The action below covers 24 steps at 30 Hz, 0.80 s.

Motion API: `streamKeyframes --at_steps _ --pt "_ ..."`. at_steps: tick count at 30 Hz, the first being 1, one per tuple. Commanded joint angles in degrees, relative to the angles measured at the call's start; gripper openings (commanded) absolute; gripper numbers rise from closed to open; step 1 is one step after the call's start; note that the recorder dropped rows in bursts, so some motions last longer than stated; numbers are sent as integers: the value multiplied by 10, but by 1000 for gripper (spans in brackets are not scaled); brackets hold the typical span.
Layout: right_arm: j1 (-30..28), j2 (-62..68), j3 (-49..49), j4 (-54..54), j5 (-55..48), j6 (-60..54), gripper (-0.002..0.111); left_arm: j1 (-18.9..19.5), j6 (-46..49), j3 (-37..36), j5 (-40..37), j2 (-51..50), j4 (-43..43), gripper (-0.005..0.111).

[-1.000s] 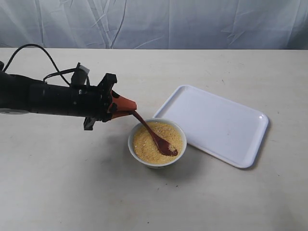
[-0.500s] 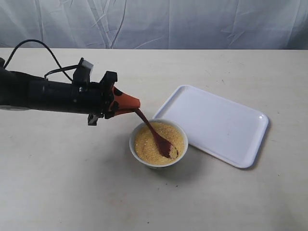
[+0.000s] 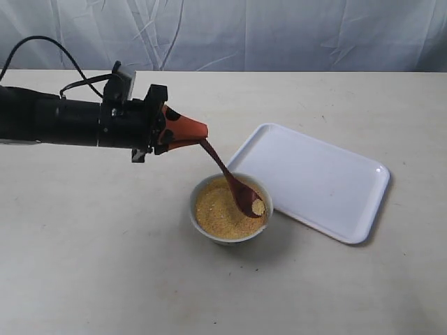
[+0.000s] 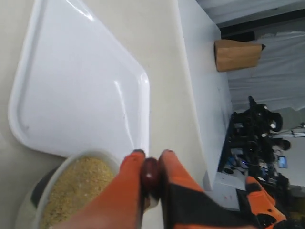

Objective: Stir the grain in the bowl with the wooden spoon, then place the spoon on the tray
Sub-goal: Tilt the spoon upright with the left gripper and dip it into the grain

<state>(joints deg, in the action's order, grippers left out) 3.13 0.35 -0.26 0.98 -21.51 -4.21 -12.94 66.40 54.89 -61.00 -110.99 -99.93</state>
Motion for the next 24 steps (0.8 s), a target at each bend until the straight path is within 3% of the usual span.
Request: streamKeyframes --at_steps 1,13,24 --pt "0 -4 3 0 8 -1 0 -3 26 4 66 36 0 0" --pt "0 -4 3 0 8 -1 0 -6 103 4 91 74 9 0" --pt "0 -4 3 0 8 -1 0 -76 55 4 231 175 170 0"
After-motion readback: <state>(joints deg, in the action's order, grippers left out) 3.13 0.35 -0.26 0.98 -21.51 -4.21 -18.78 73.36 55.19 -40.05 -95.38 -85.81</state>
